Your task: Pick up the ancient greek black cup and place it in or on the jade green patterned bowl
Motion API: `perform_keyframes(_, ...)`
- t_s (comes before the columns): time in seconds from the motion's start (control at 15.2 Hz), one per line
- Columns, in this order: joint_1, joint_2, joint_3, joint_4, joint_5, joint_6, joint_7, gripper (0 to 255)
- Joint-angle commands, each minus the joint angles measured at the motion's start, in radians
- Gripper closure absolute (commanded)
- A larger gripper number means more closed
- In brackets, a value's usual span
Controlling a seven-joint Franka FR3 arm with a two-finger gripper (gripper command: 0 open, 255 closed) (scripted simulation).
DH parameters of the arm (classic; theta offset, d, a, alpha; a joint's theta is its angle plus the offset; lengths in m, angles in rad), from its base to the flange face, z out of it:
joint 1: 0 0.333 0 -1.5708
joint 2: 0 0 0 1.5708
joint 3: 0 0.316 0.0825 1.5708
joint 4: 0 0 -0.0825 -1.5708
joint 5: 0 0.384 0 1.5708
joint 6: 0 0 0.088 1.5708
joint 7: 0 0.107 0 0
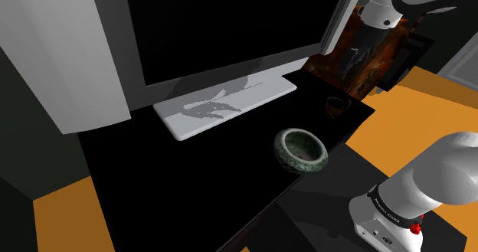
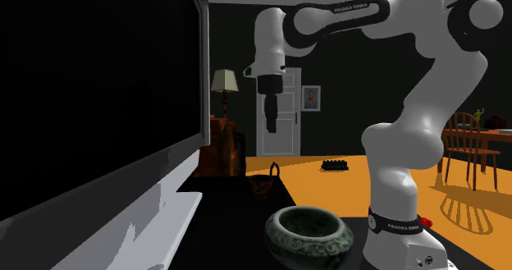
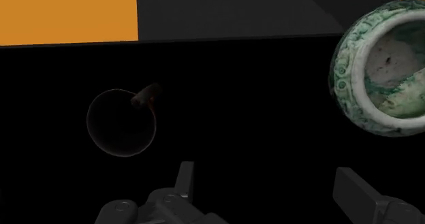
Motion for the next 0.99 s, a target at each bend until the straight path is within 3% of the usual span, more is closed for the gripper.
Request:
perform_keyframes(0.0, -0.021, 0.044, -0.012, -0.015, -0.021, 0.041, 0.007, 0)
perform_keyframes(0.79, -0.164, 0.296, -0.117, -0.092, -0.169, 0.268, 0.041, 0)
perform_keyframes(0.92, -0.167, 0.307, -0.121, -0.112, -0.174, 0.298, 0.043, 0)
